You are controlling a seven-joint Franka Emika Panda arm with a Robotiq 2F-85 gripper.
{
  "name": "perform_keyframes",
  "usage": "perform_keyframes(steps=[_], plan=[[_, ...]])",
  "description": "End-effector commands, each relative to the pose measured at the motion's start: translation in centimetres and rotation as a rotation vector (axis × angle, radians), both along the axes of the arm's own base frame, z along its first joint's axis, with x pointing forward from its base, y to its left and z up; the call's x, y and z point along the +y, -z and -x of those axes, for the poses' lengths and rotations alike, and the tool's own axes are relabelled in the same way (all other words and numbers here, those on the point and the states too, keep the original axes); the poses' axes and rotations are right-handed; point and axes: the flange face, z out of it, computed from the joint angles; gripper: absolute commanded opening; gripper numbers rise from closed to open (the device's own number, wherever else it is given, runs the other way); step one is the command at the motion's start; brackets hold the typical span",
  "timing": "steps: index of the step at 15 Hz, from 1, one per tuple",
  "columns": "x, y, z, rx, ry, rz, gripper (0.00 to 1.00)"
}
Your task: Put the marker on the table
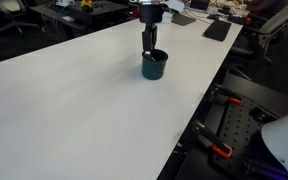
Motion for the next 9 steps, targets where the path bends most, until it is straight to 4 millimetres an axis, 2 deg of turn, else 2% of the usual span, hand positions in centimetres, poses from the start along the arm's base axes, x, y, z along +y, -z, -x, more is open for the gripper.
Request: perform_keyframes(steps=[1,5,6,7,9], plan=[[-0.05,-0.65,0.61,0.015,0.014,0.010,0.31],[-0.15,-1.15,0.44,0.007,0.012,0.009,0.03],[-0.21,-1.24,0.44,0.006,0.015,0.009,0.05],[-0.30,-1.21,0.51,0.009,0.017,0.010,0.00],[-0.39,-1.23,0.53,0.012,0.017,0.008,0.00]])
